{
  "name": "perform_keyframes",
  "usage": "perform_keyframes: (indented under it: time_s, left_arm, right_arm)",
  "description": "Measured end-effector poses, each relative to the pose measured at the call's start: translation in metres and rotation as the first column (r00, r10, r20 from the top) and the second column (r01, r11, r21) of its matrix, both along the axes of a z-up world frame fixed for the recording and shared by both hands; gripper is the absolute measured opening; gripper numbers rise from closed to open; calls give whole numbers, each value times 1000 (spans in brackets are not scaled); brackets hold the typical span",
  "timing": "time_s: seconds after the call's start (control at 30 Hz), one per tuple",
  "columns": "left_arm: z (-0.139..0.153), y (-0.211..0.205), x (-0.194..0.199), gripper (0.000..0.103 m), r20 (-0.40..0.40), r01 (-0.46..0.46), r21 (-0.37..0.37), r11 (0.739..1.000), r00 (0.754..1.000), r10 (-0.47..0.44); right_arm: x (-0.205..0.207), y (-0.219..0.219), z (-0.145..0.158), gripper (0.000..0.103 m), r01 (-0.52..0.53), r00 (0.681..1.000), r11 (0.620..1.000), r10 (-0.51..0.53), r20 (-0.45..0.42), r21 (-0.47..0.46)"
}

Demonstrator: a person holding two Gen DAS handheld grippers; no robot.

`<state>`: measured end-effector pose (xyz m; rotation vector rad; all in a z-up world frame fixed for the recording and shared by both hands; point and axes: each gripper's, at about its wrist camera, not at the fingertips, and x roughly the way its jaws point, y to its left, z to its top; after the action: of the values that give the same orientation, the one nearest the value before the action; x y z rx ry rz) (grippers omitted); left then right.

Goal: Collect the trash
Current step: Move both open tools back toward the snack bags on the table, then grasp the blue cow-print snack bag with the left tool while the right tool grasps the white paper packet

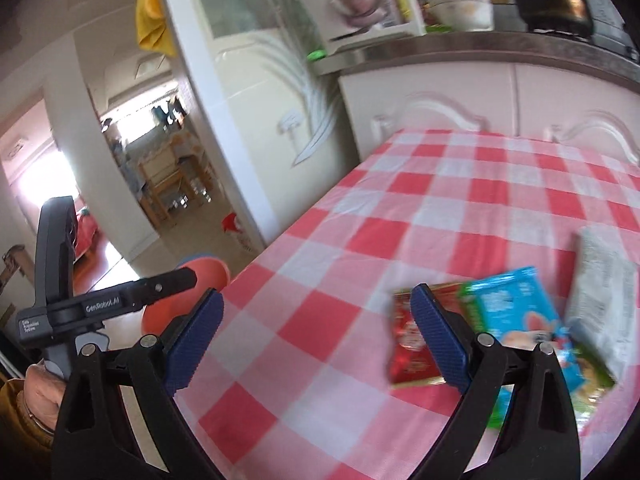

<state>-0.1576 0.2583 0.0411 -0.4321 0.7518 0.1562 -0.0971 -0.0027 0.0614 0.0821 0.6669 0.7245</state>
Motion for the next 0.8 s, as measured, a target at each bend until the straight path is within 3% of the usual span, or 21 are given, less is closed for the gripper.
perform_keyframes:
  time_s: [0.43,0.8]
  left_arm:
    - [12,-79,18,91,-27,142,43,989,990,-141]
    - [13,-135,34,91,-58,246,36,969,968,-244]
  right_arm:
    - [11,-90,6,95,179,983,982,-181,20,56]
    - [38,-177,3,95,379,925,916,-375,-61,131]
